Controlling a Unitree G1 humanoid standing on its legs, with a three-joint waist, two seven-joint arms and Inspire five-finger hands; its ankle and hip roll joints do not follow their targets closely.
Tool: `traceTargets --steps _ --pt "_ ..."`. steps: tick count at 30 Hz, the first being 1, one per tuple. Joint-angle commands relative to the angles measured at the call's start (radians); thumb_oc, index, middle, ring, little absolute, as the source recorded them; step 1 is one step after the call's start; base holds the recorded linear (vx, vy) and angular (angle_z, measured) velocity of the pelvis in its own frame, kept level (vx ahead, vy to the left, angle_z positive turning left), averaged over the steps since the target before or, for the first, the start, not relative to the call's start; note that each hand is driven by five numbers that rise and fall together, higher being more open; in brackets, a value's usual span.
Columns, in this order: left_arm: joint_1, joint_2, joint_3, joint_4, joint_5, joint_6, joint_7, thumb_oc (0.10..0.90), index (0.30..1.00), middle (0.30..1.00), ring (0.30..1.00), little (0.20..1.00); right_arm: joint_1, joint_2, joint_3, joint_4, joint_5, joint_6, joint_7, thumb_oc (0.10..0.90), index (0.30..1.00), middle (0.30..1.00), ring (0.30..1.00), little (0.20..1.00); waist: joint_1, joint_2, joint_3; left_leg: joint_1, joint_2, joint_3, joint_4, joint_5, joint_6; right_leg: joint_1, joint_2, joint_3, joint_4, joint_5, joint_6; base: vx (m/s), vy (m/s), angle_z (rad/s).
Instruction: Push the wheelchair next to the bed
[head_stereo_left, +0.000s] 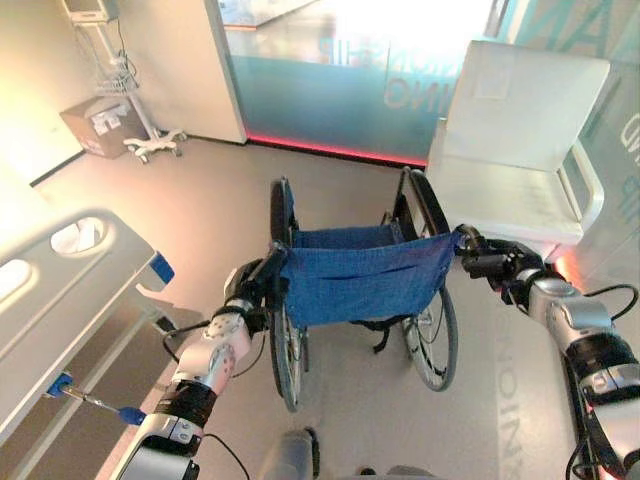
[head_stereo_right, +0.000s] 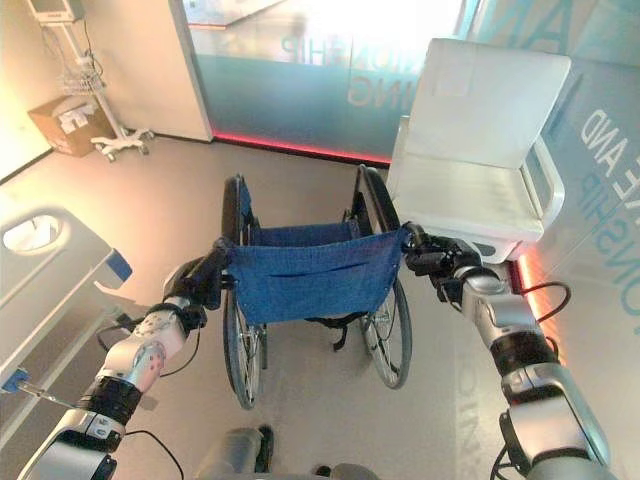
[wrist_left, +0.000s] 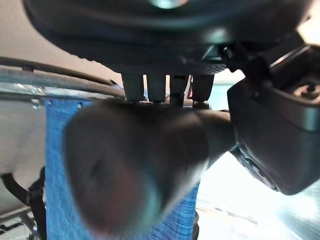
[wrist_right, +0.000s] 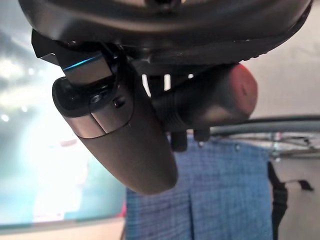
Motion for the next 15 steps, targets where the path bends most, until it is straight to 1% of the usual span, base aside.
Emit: traceTargets --steps 1,2,3,4,5,6,7,8,9,10,11,12,13,14,15 --pt "-0.045 -0.016 -0.063 -0.208 -0.083 -0.087 -0.11 0.4 0.3 0.3 0.3 0.3 -0.175 0.077 0.046 -0.069 0.073 -0.107 0.181 0.4 0.3 0.3 0.3 0.3 0.109 0.009 -0.086 -0.019 -0.057 0.002 -0.163 0.293 0.024 0.007 0.044 0.154 0.103 0.007 0.022 0.52 0.036 -0.03" --pt "-0.044 -0.007 -0.052 -0.212 -0.081 -0.076 -0.108 0.4 0.3 0.3 0.3 0.3 -0.186 0.077 0.051 -0.047 0.074 -0.113 0.195 0.4 0.3 0.3 0.3 0.3 0.127 0.006 -0.095 -0.026 -0.07 -0.02 -0.132 0.283 0.034 0.02 0.043 0.159 0.109 -0.016 0.021 0.59 0.051 -0.28" --pt "-0.042 0.002 -0.037 -0.211 -0.08 -0.064 -0.108 0.4 0.3 0.3 0.3 0.3 -0.197 0.086 0.055 -0.021 0.068 -0.117 0.207 0.4 0.3 0.3 0.3 0.3 0.143 0.002 -0.108 -0.024 -0.079 -0.021 -0.138 0.267 0.043 0.032 0.036 0.154 0.112 -0.031 0.026 0.5 0.055 -0.47" --pt "-0.044 0.01 -0.029 -0.201 -0.077 -0.062 -0.103 0.4 0.3 0.3 0.3 0.3 -0.205 0.101 0.062 -0.007 0.07 -0.121 0.21 0.4 0.3 0.3 0.3 0.3 0.157 -0.001 -0.117 -0.02 -0.078 -0.014 -0.115 0.256 0.055 0.046 0.025 0.139 0.132 -0.064 0.027 0.55 0.091 -0.64" --pt "-0.044 0.018 -0.019 -0.189 -0.077 -0.059 -0.098 0.4 0.3 0.3 0.3 0.3 -0.195 0.115 0.058 -0.005 0.068 -0.126 0.221 0.4 0.3 0.3 0.3 0.3 0.172 -0.006 -0.127 -0.021 -0.077 -0.003 -0.075 0.229 0.076 0.06 -0.007 0.105 0.165 -0.086 0.042 0.42 0.078 -0.53" --pt "-0.044 0.019 -0.017 -0.188 -0.079 -0.058 -0.097 0.4 0.3 0.3 0.3 0.3 -0.192 0.117 0.056 -0.005 0.067 -0.127 0.224 0.4 0.3 0.3 0.3 0.3 0.175 -0.009 -0.129 -0.022 -0.079 0.0 -0.066 0.221 0.08 0.062 -0.016 0.098 0.174 -0.09 0.046 0.4 0.094 -0.54" --pt "-0.051 0.019 -0.014 -0.166 -0.076 -0.054 -0.099 0.4 0.3 0.3 0.3 0.3 -0.18 0.13 0.054 -0.009 0.073 -0.13 0.216 0.4 0.3 0.3 0.3 0.3 0.186 -0.025 -0.14 -0.004 -0.091 0.004 -0.057 0.193 0.103 0.073 -0.06 0.06 0.232 -0.076 0.074 0.32 0.108 -0.49" --pt "-0.059 0.016 -0.013 -0.143 -0.07 -0.052 -0.104 0.4 0.3 0.3 0.3 0.3 -0.17 0.136 0.049 -0.011 0.072 -0.13 0.215 0.4 0.3 0.3 0.3 0.3 0.191 -0.03 -0.149 0.012 -0.099 0.0 -0.054 0.175 0.12 0.066 -0.088 0.03 0.307 -0.043 0.098 0.41 0.163 -0.43" --pt "-0.068 0.013 -0.015 -0.122 -0.063 -0.05 -0.111 0.4 0.3 0.3 0.3 0.3 -0.16 0.141 0.042 -0.013 0.065 -0.131 0.221 0.4 0.3 0.3 0.3 0.3 0.194 -0.032 -0.153 0.031 -0.107 -0.009 -0.054 0.162 0.134 0.045 -0.123 0.003 0.407 0.0 0.126 0.39 0.216 -0.21" --pt "-0.079 0.014 -0.019 -0.089 -0.057 -0.054 -0.121 0.4 0.3 0.3 0.3 0.3 -0.151 0.145 0.035 -0.016 0.063 -0.129 0.232 0.4 0.3 0.3 0.3 0.3 0.19 -0.024 -0.156 0.061 -0.116 -0.029 -0.053 0.149 0.15 -0.003 -0.162 -0.007 0.554 0.07 0.154 0.31 0.181 0.0" --pt "-0.082 0.014 -0.021 -0.081 -0.056 -0.056 -0.122 0.4 0.3 0.3 0.3 0.3 -0.15 0.145 0.034 -0.017 0.062 -0.129 0.235 0.4 0.3 0.3 0.3 0.3 0.19 -0.024 -0.156 0.066 -0.12 -0.032 -0.052 0.146 0.152 -0.018 -0.17 -0.004 0.586 0.08 0.158 0.34 0.183 0.08" --pt "-0.094 0.011 -0.025 -0.05 -0.051 -0.065 -0.126 0.4 0.3 0.3 0.3 0.3 -0.15 0.144 0.034 -0.02 0.066 -0.125 0.249 0.4 0.3 0.3 0.3 0.3 0.181 -0.016 -0.153 0.089 -0.122 -0.047 -0.046 0.134 0.158 -0.058 -0.184 -0.003 0.677 0.113 0.162 0.32 0.149 0.13" --pt "-0.107 0.001 -0.026 -0.008 -0.049 -0.086 -0.129 0.4 0.3 0.3 0.3 0.3 -0.164 0.151 0.041 -0.012 0.069 -0.121 0.26 0.4 0.3 0.3 0.3 0.3 0.171 -0.006 -0.148 0.121 -0.122 -0.047 -0.042 0.117 0.164 -0.125 -0.22 -0.004 0.737 0.135 0.157 0.34 0.137 0.13" --pt "-0.113 -0.003 -0.027 0.002 -0.049 -0.091 -0.126 0.4 0.3 0.3 0.3 0.3 -0.17 0.155 0.044 -0.009 0.071 -0.12 0.263 0.4 0.3 0.3 0.3 0.3 0.168 -0.004 -0.146 0.129 -0.121 -0.045 -0.04 0.111 0.164 -0.138 -0.229 -0.006 0.737 0.133 0.153 0.3 0.055 0.4" --pt "-0.122 -0.009 -0.03 0.021 -0.045 -0.103 -0.123 0.4 0.3 0.3 0.3 0.3 -0.182 0.161 0.046 0.003 0.076 -0.123 0.272 0.4 0.3 0.3 0.3 0.3 0.166 0.0 -0.142 0.14 -0.118 -0.041 -0.037 0.105 0.165 -0.16 -0.244 -0.017 0.679 0.124 0.143 0.27 -0.059 0.41"
